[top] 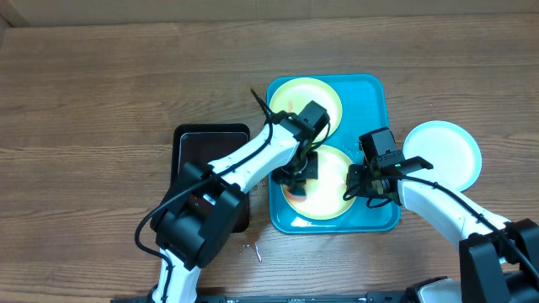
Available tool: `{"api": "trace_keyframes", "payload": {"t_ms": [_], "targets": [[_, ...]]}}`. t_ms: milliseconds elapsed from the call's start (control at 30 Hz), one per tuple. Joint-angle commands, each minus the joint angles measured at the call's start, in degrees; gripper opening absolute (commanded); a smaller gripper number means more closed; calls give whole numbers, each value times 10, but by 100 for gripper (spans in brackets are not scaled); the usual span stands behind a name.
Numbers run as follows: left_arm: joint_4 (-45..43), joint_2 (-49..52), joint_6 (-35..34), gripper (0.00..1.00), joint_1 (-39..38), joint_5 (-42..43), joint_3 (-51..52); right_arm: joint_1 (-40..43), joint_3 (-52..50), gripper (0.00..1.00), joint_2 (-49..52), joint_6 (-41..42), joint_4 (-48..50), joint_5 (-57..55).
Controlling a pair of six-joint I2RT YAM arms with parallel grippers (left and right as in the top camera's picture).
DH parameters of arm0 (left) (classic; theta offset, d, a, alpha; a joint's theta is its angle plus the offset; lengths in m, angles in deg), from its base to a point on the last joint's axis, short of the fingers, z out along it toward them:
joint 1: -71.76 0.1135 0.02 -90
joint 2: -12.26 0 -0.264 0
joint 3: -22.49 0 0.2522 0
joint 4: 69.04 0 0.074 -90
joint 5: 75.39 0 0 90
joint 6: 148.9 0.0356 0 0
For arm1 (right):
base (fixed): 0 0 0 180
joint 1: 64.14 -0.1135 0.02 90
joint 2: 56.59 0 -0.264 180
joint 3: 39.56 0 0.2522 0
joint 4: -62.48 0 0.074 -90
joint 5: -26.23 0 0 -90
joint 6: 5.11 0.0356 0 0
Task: Clean dirty plates on tray and stack at the side
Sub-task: 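Scrub the lower yellow plate with the sponge using the left gripper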
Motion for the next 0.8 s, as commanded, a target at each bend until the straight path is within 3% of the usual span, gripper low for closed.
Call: {"api": "trace_keyframes", "payload": {"t_ms": [0,133,267,700,767], "targets": [[-4,10,24,4,4,-158,-25,0,-5,4,18,-2,-8,-10],[-55,10,87,4,4,-133,-25,0,-5,4,18,-2,-8,-10],[-111,12,138,4,3,-22,-24,0,-5,4,18,-2,-9,-10],[-151,99,121,4,-2,346,-24,0,-5,4,18,-2,-10,-10],[-152,99,121,4,-2,367,-25,0,-5,4,18,-2,-10,-10]]}}
